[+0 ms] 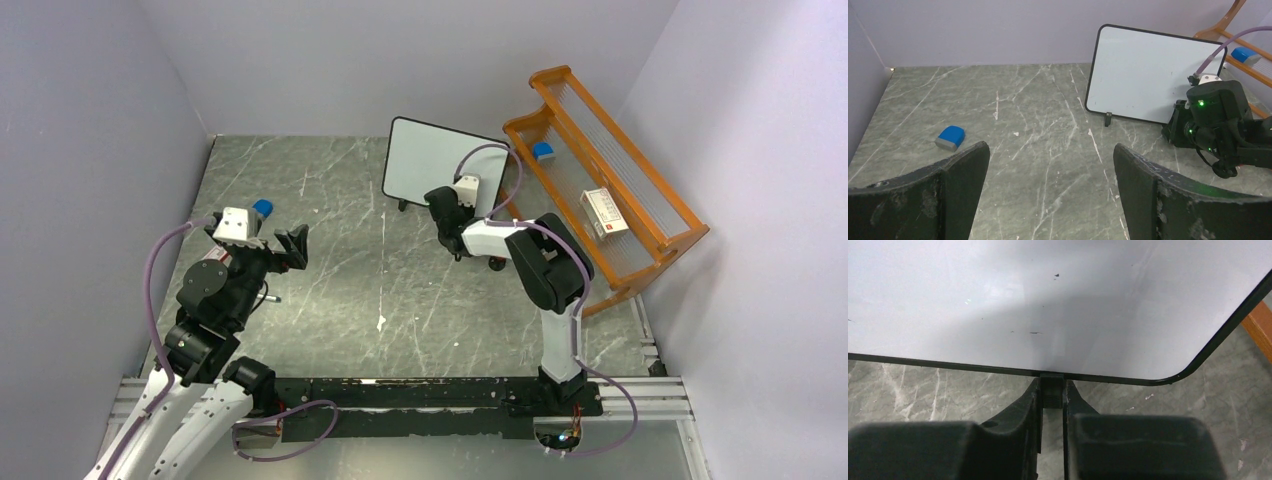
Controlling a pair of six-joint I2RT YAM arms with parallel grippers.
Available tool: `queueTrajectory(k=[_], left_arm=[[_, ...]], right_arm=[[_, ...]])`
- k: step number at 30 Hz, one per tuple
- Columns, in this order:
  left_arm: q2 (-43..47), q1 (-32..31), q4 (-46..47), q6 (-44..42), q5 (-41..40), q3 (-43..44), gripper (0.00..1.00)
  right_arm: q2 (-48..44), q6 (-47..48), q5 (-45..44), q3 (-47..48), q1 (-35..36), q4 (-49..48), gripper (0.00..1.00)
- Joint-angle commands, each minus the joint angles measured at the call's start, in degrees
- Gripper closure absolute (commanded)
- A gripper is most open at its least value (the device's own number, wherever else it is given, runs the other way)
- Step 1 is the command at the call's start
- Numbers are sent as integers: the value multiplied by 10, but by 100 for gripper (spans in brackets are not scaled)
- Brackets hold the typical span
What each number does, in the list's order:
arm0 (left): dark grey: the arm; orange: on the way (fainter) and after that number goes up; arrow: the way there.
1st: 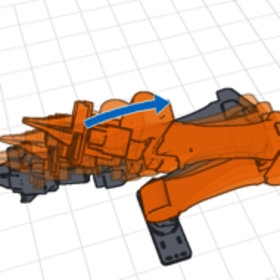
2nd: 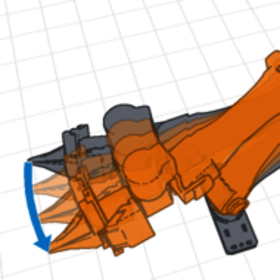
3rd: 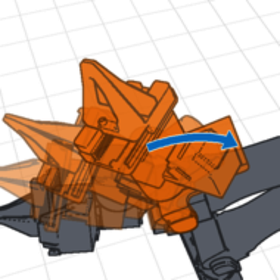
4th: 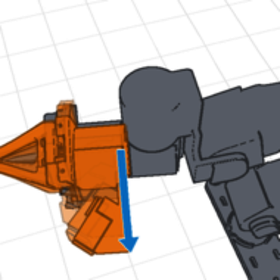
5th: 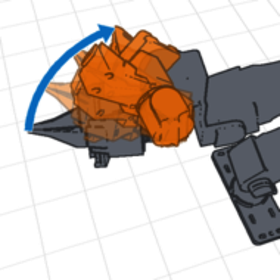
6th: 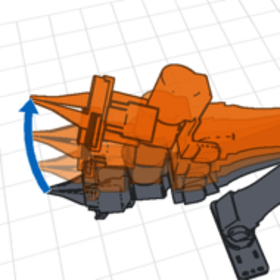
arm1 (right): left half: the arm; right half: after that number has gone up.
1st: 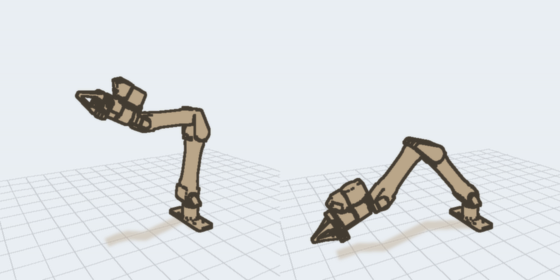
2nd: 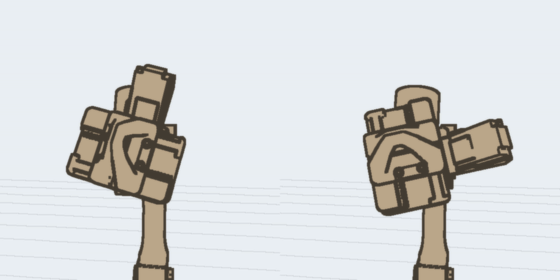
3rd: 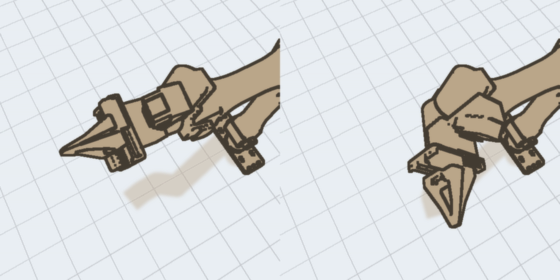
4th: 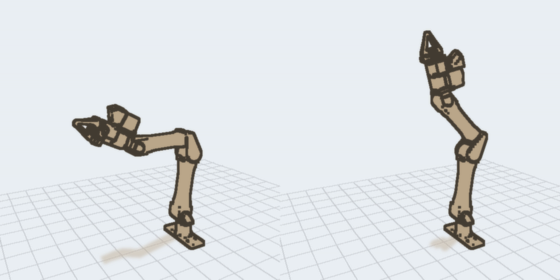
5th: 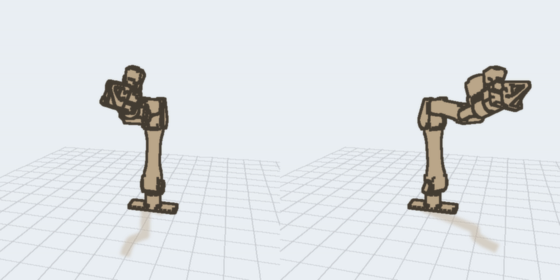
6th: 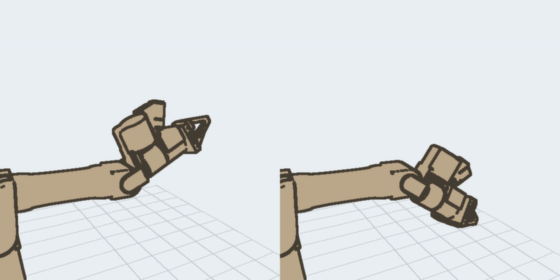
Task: Write a sentence on the whiteboard
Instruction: Move the whiteboard stand to the center of the board.
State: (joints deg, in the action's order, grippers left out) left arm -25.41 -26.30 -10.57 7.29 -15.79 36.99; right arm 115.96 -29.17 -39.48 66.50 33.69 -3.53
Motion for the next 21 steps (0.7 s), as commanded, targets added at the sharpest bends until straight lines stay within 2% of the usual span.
queueTrajectory(k=[1,4,14,21], left_arm=[[-3,7,12,-4,12,5,4],[-4,6,11,-5,17,6,4],[-8,6,9,-6,25,7,4],[-2,7,3,-5,23,10,4]], right_arm=[[-16,50,24,-32,-3,-54,94],[-34,69,51,-60,-3,-69,100],[-154,112,149,-193,10,-98,100],[-247,133,195,-293,50,-118,100]])
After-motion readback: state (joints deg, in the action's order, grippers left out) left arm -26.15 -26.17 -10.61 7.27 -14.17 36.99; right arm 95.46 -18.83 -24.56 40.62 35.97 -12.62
